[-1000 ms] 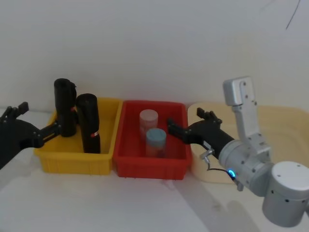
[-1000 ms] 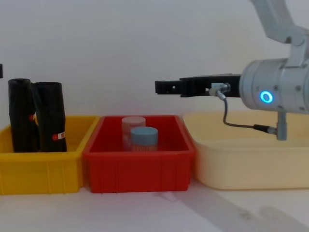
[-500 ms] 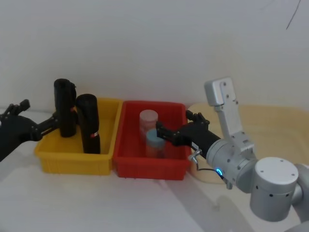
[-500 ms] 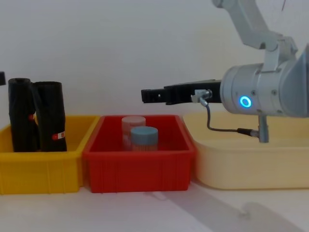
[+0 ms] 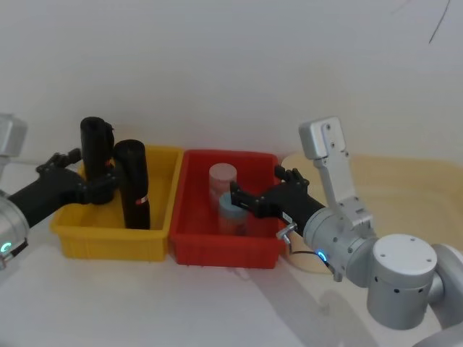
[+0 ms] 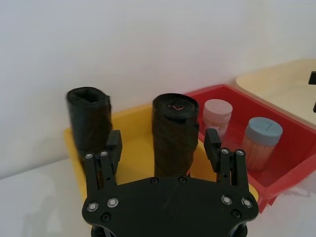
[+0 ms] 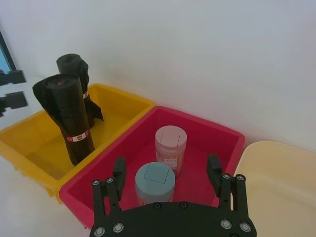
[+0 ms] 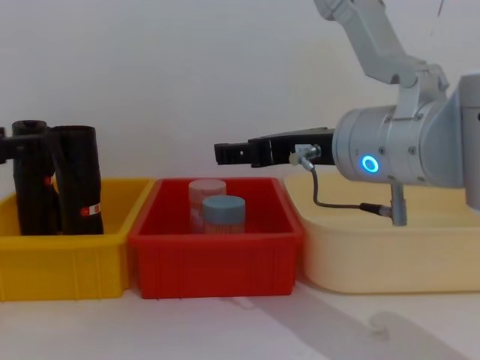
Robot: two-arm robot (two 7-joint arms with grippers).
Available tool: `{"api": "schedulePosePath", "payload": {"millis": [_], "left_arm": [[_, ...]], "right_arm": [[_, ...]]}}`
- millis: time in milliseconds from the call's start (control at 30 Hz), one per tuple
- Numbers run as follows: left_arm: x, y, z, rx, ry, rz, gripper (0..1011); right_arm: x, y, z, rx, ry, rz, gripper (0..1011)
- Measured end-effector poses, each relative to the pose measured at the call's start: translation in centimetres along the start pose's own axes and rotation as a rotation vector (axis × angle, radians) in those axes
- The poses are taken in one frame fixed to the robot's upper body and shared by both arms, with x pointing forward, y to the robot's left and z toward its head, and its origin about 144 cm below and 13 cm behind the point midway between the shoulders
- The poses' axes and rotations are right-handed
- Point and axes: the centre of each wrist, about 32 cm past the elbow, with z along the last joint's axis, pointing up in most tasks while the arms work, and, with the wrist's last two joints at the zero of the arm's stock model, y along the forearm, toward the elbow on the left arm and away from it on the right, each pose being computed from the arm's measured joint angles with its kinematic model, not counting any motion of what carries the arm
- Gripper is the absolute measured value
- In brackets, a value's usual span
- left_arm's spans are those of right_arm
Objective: Pick up the garbage bag with the one hand and transfer it to the other hand.
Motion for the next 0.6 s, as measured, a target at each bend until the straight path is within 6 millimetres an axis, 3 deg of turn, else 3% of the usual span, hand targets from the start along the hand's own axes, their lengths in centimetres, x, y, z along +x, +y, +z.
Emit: {"api": "schedulePosePath", "payload": {"millis": [600], "left_arm": [[1.1,-4.5,0.3,0.053,-0.012,-0.089,1001]], "right_arm": [[0.1,0.5,-0.2,0.005,0.004,0.006,1000]]}}
